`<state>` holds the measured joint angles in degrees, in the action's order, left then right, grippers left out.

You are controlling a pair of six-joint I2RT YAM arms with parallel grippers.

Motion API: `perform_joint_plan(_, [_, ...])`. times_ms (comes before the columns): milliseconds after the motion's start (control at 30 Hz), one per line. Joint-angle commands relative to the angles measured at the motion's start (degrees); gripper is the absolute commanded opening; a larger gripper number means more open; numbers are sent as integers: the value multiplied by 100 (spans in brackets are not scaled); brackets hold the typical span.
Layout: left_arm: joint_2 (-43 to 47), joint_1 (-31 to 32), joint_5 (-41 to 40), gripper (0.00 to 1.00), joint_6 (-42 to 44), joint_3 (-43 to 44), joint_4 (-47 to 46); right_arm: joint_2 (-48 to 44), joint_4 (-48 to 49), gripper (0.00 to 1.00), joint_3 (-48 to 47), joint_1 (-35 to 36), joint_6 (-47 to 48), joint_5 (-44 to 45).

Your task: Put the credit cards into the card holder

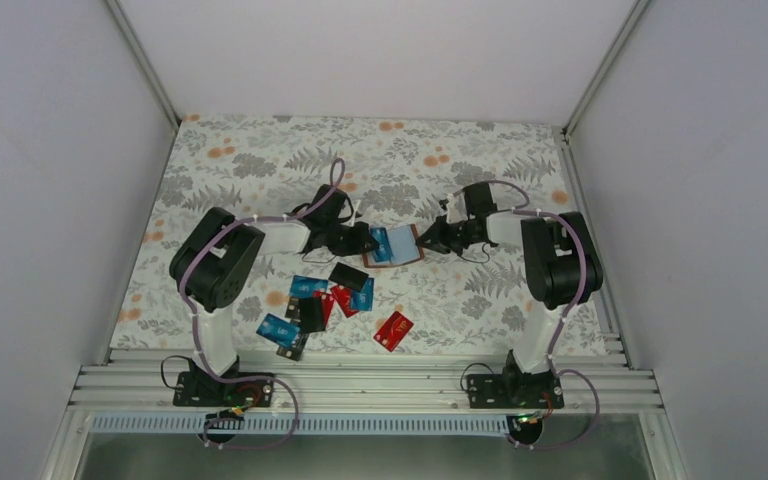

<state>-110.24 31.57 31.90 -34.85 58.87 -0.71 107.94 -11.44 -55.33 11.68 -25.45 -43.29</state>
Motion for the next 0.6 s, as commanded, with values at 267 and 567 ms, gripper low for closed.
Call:
perform_joint_plan(267, [-151,-159,944,2,-1158,-583,-557,36,243,4,378,47,-156,-48])
perform_joint_plan(567, [-219,-181,970,2,-1730,-693,-912,-35,316,4,488,53,-240,-22])
